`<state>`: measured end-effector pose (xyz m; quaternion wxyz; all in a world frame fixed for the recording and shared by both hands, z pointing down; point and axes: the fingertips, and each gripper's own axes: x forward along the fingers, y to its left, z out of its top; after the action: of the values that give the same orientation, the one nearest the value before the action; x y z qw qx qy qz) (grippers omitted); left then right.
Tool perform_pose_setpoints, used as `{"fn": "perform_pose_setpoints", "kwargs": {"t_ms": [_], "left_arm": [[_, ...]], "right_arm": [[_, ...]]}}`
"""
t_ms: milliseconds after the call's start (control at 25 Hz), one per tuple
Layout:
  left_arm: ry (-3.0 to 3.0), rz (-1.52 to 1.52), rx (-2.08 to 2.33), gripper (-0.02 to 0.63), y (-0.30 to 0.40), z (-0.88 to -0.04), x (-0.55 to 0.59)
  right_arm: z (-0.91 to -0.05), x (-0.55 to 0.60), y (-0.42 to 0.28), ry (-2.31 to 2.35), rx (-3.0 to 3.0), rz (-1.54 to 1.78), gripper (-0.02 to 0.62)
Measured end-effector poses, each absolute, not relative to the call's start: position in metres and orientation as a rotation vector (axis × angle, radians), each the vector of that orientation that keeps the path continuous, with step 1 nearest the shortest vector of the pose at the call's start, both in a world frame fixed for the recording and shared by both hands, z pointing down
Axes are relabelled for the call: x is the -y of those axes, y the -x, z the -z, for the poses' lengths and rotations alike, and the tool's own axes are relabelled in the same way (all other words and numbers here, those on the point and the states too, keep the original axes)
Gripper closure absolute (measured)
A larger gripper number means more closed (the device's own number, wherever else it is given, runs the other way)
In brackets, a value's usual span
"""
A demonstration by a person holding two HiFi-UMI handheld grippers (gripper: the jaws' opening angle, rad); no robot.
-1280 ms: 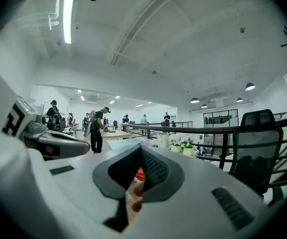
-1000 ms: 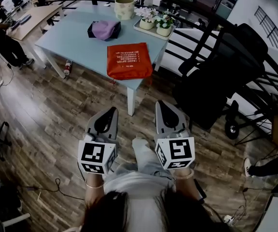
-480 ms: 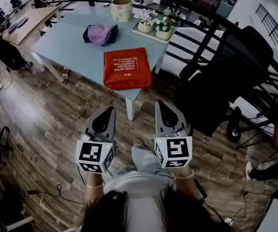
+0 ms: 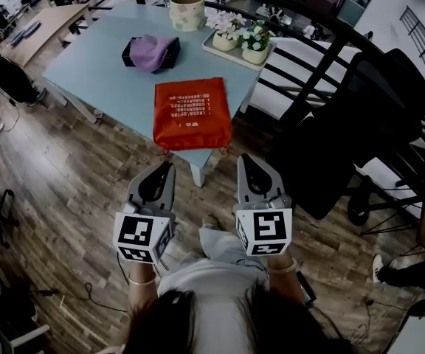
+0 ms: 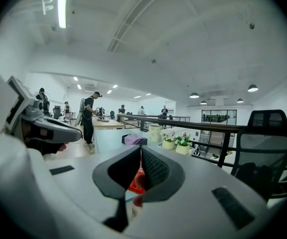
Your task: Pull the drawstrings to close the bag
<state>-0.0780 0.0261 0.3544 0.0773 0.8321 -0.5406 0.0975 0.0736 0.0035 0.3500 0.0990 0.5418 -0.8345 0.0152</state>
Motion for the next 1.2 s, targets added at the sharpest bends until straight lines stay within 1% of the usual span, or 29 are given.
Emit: {"fn": "perform_pose_setpoints", "kwargs": {"t_ms": [600,800,1200], "left_arm": [[-2.348,-0.363,1.751,0.581,0.099,-0.394,0.018],[-2.323,-0.405,1.728,0.544,0.106,-0.412,0.026],[-2.277,-0.492,1.689,0.506,0.123,-0.456,0.049]], "right_arm": [[-0.390,0.057,-0.078,-1.403,2.490,-0.069,0.568],[-0.406,0.068,-0.075,-1.367,2.478,-0.086,0.568],[-0.444,0.089,-0.066,-1.340,2.424,-0.138,0.566]]}}
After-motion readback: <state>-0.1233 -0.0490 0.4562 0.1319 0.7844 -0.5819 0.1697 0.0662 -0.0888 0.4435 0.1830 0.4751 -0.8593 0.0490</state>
